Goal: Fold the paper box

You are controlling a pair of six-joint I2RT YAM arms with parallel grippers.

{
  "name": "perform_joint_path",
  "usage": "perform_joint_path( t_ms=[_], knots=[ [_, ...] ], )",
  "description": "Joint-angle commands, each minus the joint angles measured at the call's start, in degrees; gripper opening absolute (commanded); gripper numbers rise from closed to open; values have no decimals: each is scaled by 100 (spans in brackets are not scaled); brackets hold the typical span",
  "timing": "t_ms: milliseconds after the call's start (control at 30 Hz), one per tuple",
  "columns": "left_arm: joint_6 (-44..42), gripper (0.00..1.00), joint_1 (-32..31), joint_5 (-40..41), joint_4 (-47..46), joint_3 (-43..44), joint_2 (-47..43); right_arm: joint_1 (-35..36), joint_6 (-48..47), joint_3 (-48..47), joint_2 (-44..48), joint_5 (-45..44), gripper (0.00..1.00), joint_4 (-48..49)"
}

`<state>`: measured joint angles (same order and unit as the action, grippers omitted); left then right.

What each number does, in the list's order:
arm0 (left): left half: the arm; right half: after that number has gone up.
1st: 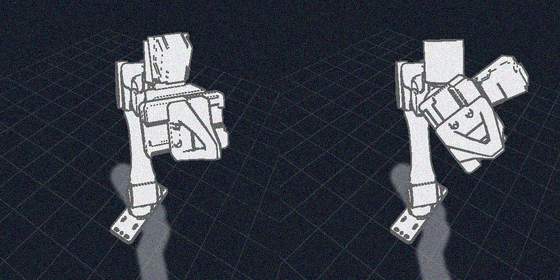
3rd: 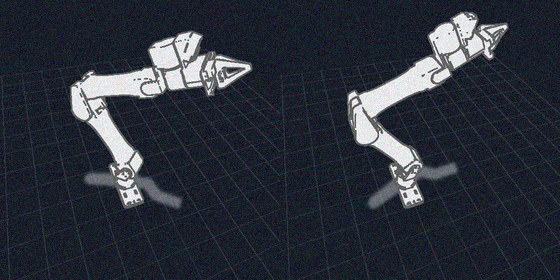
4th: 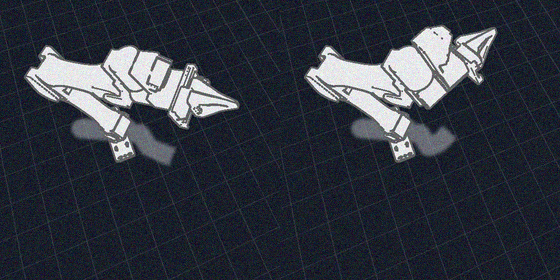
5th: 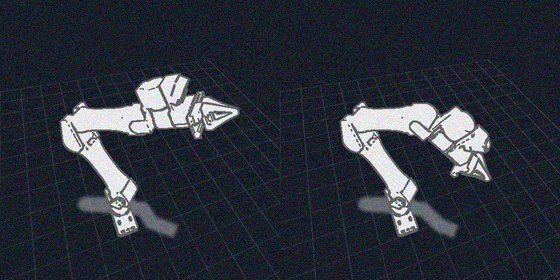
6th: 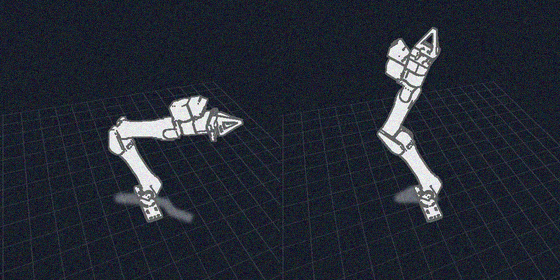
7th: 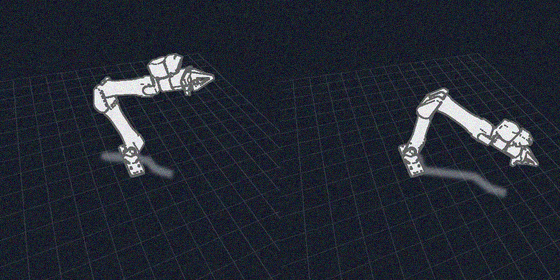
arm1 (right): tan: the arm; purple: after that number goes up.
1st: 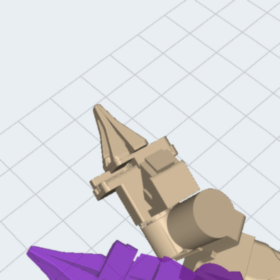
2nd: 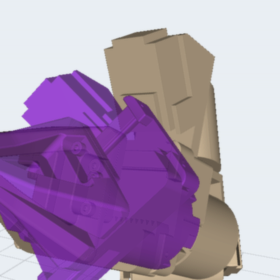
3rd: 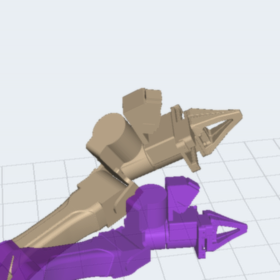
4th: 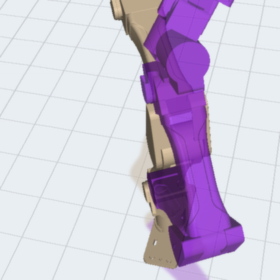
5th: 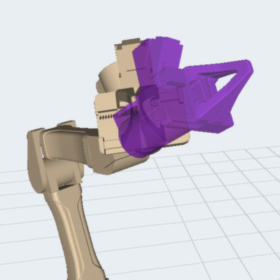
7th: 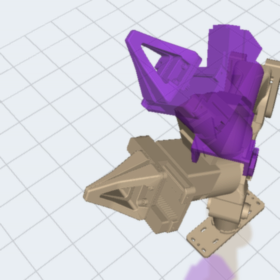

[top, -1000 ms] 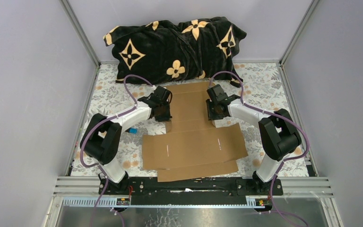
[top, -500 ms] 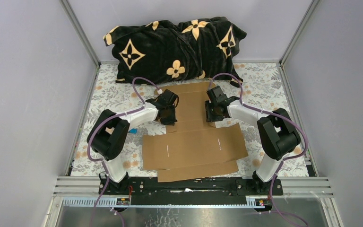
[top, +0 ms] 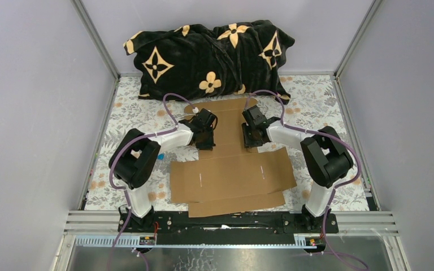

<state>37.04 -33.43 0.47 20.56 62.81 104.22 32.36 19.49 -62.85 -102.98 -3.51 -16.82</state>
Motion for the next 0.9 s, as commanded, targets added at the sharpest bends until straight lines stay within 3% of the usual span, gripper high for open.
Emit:
perform_joint_path(
  t_ms=[0, 300, 400, 567, 867],
  knots=[
    [14, 0, -67, 74, -308, 66, 435, 69, 228, 37, -524, 188, 35, 119],
    [-93, 0, -45, 50, -470, 230, 866, 68, 513, 124, -917, 338, 36, 397],
    [-127, 0, -8, 52, -507, 235, 921, 64, 512, 160, -911, 454, 54, 429],
    [-178, 0, 19, 2, -557, 249, 957, 68, 447, 156, -813, 470, 63, 450],
    [-196, 0, 18, -189, -676, 309, 1019, 181, 361, -37, -756, 568, 61, 379]
  ],
)
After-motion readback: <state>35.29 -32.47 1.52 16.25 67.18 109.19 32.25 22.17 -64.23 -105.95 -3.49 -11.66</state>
